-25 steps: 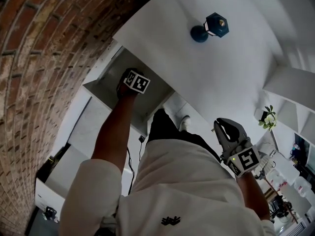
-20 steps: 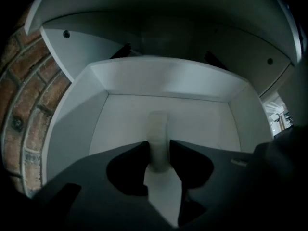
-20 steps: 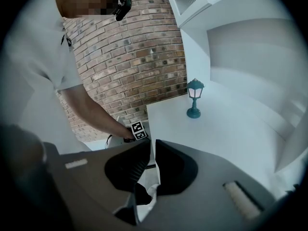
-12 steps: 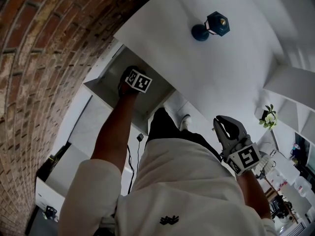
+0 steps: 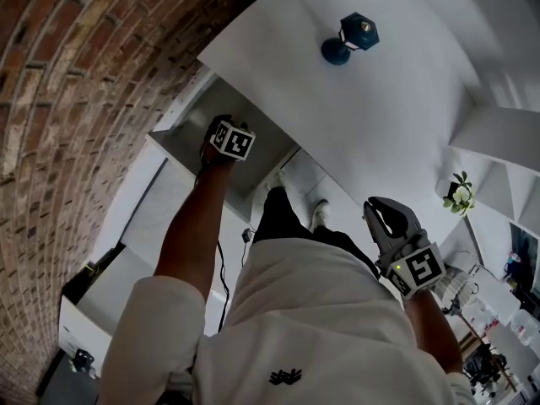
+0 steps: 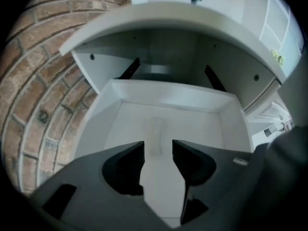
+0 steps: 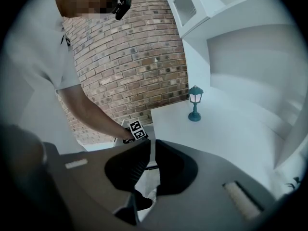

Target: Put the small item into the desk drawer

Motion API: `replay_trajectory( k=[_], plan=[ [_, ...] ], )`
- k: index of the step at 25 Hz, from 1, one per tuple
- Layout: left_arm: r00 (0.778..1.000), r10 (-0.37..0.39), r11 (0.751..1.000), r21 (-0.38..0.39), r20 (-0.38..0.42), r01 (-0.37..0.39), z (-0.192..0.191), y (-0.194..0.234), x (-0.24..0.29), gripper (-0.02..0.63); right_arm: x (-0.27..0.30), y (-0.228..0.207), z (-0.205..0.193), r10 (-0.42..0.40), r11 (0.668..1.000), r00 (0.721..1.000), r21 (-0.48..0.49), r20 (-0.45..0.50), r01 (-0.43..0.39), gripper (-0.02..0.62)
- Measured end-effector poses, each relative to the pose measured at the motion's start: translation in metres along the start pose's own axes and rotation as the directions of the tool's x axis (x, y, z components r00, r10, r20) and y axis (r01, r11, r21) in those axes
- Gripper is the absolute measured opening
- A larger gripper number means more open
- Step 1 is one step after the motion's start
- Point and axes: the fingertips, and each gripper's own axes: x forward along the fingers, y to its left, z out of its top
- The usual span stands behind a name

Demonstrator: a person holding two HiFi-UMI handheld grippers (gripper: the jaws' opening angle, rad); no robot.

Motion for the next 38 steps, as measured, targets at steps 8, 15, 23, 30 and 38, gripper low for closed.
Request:
replay_trajectory(
  k=[8,15,23,30,38],
  plan=[
    [0.993,0.102,0.994,-0.047,0.064,-0.099,0.001,-0.004,-0.050,0.161,-0.033,-0.003,-0.013,0.046,0.999,0.996,-0.029,0.070,-0.045,0.045],
    [0.966,0.213,0.973,-0.121,0.147,-0.196,0.006,-0.020,-0.119,0.100,-0.069,-0.009,-0.033,0.116,0.991,0.988,-0.080,0.106,-0.108,0.043],
    [0.926,0.293,0.944,-0.225,0.236,-0.241,0.000,-0.063,-0.194,0.023,-0.108,-0.012,-0.057,0.195,0.973,0.972,-0.147,0.131,-0.176,0.040],
    [0.888,0.298,0.935,-0.296,0.349,-0.198,-0.008,-0.134,-0.264,0.009,-0.149,-0.001,-0.081,0.249,0.958,0.956,-0.186,0.157,-0.219,0.038],
    [0.812,0.159,0.936,-0.346,0.561,0.056,-0.007,-0.256,-0.334,0.008,-0.191,0.009,-0.113,0.298,0.939,0.942,-0.223,0.153,-0.261,0.032]
  ],
)
